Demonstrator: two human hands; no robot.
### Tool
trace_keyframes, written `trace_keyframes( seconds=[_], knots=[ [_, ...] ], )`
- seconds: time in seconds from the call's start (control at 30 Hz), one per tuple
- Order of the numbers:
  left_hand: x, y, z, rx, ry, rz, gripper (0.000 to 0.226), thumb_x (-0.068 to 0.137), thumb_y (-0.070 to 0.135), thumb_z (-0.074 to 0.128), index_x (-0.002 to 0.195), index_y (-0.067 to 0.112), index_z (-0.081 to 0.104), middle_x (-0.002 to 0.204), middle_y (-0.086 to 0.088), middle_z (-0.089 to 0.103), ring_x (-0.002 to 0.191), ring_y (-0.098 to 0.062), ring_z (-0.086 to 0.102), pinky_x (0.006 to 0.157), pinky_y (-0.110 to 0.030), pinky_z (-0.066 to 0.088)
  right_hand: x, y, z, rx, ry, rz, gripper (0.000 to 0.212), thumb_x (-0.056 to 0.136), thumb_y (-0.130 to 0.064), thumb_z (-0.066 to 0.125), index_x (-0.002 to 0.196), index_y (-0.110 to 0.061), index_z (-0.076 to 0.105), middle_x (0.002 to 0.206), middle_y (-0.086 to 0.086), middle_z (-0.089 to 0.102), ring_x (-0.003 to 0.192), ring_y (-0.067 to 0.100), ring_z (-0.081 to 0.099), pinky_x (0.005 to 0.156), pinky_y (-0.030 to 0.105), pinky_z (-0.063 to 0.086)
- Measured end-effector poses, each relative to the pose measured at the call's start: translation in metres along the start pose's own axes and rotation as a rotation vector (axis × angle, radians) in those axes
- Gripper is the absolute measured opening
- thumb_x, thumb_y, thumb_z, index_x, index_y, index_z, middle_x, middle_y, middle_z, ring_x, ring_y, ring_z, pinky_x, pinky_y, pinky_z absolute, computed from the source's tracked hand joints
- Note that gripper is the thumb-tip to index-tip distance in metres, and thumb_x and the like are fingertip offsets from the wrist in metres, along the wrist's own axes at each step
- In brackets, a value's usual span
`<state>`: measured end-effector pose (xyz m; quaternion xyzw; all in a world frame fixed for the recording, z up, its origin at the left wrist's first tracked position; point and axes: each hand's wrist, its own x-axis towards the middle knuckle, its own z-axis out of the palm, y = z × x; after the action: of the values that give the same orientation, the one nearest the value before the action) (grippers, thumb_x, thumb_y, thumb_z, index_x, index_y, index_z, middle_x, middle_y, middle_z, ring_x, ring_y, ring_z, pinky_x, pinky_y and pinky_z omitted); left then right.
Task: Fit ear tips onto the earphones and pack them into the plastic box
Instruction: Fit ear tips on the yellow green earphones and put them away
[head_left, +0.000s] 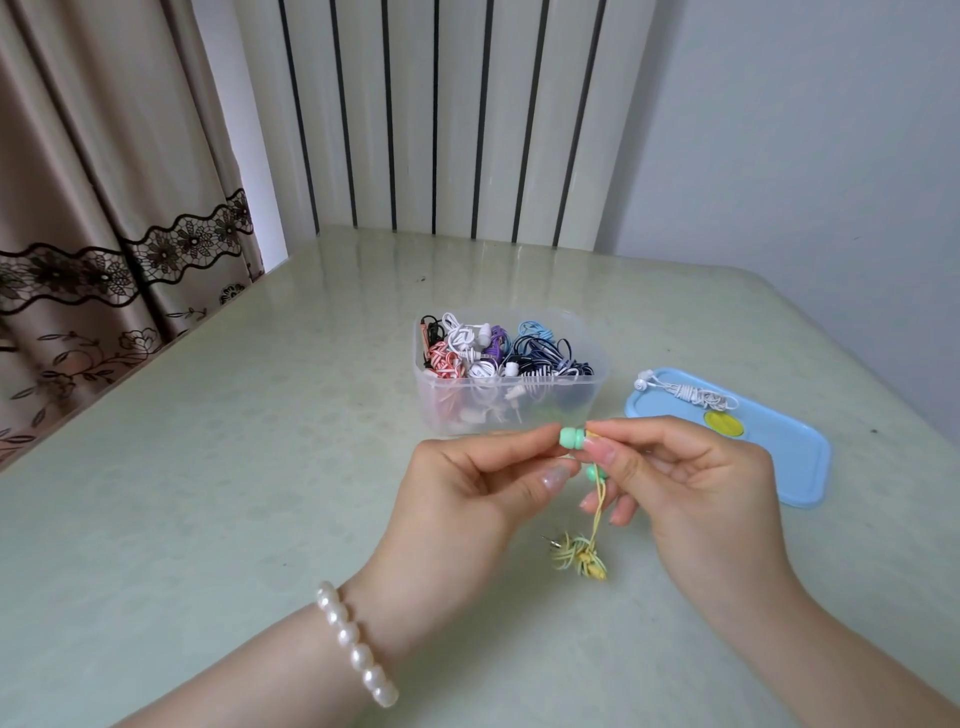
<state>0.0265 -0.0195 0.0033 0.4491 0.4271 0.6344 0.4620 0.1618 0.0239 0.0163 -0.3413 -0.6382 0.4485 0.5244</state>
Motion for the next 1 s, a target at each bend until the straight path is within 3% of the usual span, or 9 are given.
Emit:
trace_keyframes(
  seconds=[0.17,0.3,0.4,0.6,0.87,1.0],
  knots=[
    [-0.002,-0.004,-0.002,0.187,-0.062,0.137,0.030,0.074,0.008,0.065,0.094,0.029,0.071,0.098,0.007,0.072,0.095,-0.011,0.066,0.087,-0.021,0.051,0.000,0.001,-0.001,-0.032,-0.008,-0.012,0.017,0.072,0.006,0.067,0.071,-0.011,0.070,0.050,-0.001,0.064,0.039,0.017,0.058,0.040,0.018,0.042],
    [-0.001,0.000,-0.002,0.188,-0.101,0.105,0.019,0.073,0.011,0.068,0.087,0.022,0.074,0.097,0.004,0.071,0.091,-0.005,0.065,0.082,-0.016,0.049,0.001,0.002,-0.001,-0.066,-0.015,-0.033,0.021,0.073,0.008,0.066,0.069,-0.013,0.069,0.048,-0.002,0.063,0.038,0.013,0.057,0.040,0.017,0.042],
    [0.000,0.003,-0.003,0.133,-0.142,0.037,0.024,0.069,0.013,0.062,0.088,0.021,0.075,0.095,0.006,0.073,0.093,-0.004,0.064,0.085,-0.019,0.051,0.001,0.003,-0.001,-0.067,-0.022,-0.024,0.021,0.074,0.007,0.066,0.069,-0.013,0.069,0.050,-0.002,0.064,0.037,0.012,0.057,0.039,0.017,0.042],
    [0.001,-0.003,0.000,-0.146,-0.080,-0.208,0.027,0.079,-0.007,0.055,0.092,0.009,0.072,0.097,-0.007,0.073,0.098,-0.014,0.066,0.092,-0.024,0.050,0.006,0.006,-0.002,-0.031,0.012,0.067,0.019,0.075,0.004,0.066,0.070,-0.014,0.069,0.054,0.004,0.066,0.040,0.017,0.060,0.039,0.020,0.044],
    [0.008,-0.001,-0.007,-0.127,0.019,-0.184,0.023,0.080,-0.011,0.054,0.094,0.000,0.067,0.090,-0.011,0.073,0.085,-0.017,0.069,0.085,-0.025,0.054,0.008,0.006,-0.005,0.066,0.002,0.216,0.014,0.079,0.004,0.062,0.078,-0.010,0.067,0.063,0.005,0.070,0.044,0.020,0.062,0.038,0.021,0.044],
    [0.019,0.003,-0.021,0.019,0.022,-0.165,0.022,0.081,-0.010,0.057,0.084,0.007,0.070,0.079,-0.003,0.074,0.076,-0.015,0.069,0.078,-0.021,0.054,0.018,-0.006,-0.006,0.123,0.009,0.219,0.013,0.079,0.004,0.060,0.081,-0.007,0.066,0.063,0.006,0.070,0.044,0.019,0.063,0.038,0.020,0.044]
  ],
)
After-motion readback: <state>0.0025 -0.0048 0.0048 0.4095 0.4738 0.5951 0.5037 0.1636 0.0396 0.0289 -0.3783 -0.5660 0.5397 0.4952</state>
